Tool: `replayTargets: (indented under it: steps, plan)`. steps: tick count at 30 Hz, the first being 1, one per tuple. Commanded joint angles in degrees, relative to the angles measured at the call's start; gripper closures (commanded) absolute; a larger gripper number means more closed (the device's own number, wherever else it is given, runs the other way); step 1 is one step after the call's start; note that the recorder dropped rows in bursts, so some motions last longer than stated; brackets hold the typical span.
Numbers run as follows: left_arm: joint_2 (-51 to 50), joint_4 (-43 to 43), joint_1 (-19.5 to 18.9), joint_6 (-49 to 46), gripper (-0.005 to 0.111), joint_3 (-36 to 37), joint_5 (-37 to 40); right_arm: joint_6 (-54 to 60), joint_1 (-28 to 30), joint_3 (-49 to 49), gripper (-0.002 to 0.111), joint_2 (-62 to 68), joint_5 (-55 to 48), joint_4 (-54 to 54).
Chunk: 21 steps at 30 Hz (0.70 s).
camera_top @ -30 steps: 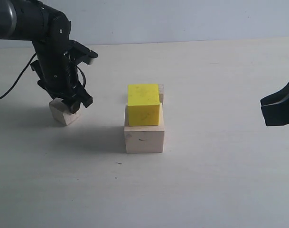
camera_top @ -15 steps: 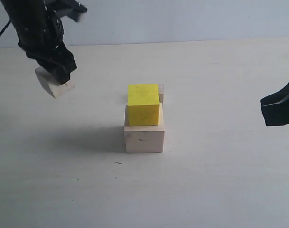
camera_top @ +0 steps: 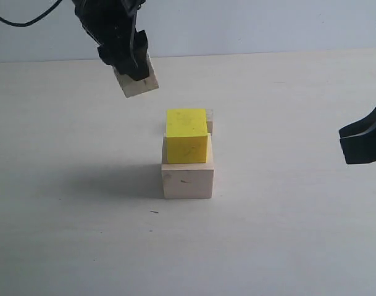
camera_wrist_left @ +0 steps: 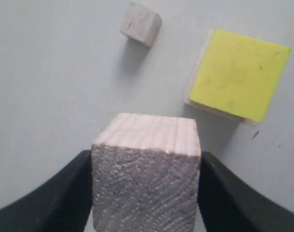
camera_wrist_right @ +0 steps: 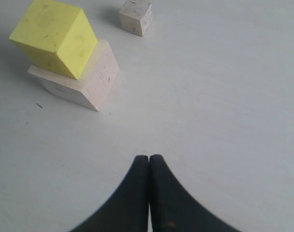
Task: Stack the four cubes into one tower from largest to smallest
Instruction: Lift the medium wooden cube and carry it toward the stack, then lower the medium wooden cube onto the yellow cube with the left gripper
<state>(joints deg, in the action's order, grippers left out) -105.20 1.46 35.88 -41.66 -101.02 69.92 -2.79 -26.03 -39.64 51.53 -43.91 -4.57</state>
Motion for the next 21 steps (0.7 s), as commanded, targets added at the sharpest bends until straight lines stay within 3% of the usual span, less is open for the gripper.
replayTargets:
  steps: [1, 6, 21]
  plan:
    - [0.4, 7.1, 2.0, -9.9, 0.107, -0.5, 0.0, 0.3, 0.0, 0.2, 0.108, -0.2, 0.1, 0.1]
    - [0.2, 7.5, 4.2, -14.9, 0.107, -0.5, 0.0, 1.3, 0.0, 0.2, 0.108, -0.2, 0.0, -1.9]
    - [-4.2, 6.9, 4.2, -13.6, 0.107, -1.4, 0.0, 1.5, 0.0, 0.2, 0.108, -0.2, 0.0, -2.1]
